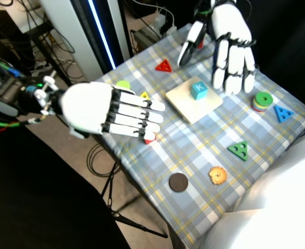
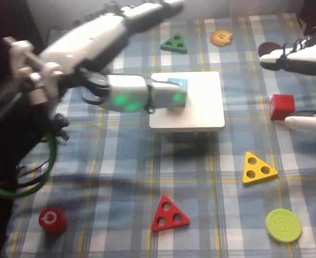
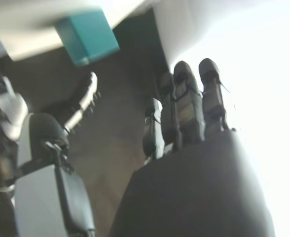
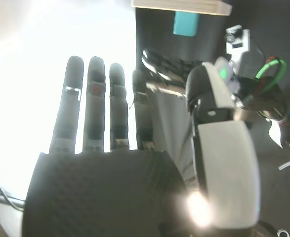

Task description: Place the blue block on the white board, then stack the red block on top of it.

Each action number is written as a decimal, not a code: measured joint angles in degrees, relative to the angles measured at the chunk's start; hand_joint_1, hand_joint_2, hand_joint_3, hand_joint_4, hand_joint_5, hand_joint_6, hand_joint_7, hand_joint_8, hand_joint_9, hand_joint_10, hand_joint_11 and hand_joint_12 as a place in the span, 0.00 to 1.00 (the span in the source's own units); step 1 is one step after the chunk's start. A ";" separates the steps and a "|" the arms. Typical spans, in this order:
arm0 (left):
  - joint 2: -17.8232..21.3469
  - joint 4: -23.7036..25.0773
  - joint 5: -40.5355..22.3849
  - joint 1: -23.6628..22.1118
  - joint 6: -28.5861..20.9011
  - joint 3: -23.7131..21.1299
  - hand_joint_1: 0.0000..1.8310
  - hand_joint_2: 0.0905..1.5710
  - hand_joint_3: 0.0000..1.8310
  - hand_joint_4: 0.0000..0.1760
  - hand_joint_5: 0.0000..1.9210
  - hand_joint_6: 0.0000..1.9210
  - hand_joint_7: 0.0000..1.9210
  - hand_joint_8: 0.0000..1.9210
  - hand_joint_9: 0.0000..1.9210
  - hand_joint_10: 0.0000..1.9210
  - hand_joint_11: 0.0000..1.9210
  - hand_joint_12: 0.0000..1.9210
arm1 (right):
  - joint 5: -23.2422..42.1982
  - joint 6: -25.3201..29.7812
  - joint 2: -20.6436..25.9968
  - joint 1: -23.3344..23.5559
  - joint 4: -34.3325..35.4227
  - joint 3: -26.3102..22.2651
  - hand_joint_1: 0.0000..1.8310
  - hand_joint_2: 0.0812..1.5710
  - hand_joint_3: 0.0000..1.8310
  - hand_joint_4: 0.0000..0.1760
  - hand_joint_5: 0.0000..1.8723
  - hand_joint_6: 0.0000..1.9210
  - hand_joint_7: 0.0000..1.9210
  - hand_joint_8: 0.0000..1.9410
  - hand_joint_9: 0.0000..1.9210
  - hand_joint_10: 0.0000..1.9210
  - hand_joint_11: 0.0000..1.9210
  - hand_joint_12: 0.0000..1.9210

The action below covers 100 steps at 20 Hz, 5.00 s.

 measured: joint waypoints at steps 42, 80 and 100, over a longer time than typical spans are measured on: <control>8.50 -1.99 -21.62 18.62 -29.57 -4.76 0.36 0.53 0.00 0.46 0.12 0.00 0.15 0.00 0.14 0.00 0.00 0.39 | -14.56 -0.72 -4.42 16.31 -9.01 8.17 0.64 0.67 0.00 0.00 0.57 0.43 0.47 0.05 0.45 0.01 0.14 0.64; 11.30 -1.49 -20.72 20.39 -29.73 -5.53 0.38 0.54 0.00 0.32 0.14 0.00 0.14 0.00 0.15 0.00 0.00 0.40 | -16.48 23.47 -17.68 32.52 -42.34 18.80 0.64 0.67 0.00 0.00 0.56 0.45 0.43 0.13 0.38 0.00 0.03 0.57; 11.30 -1.53 -20.72 20.41 -29.92 -5.53 0.38 0.55 0.00 0.26 0.14 0.00 0.14 0.00 0.15 0.00 0.00 0.42 | -17.22 24.22 -17.68 32.50 -43.54 18.80 0.64 0.67 0.00 0.00 0.56 0.45 0.47 0.01 0.40 0.00 0.04 0.66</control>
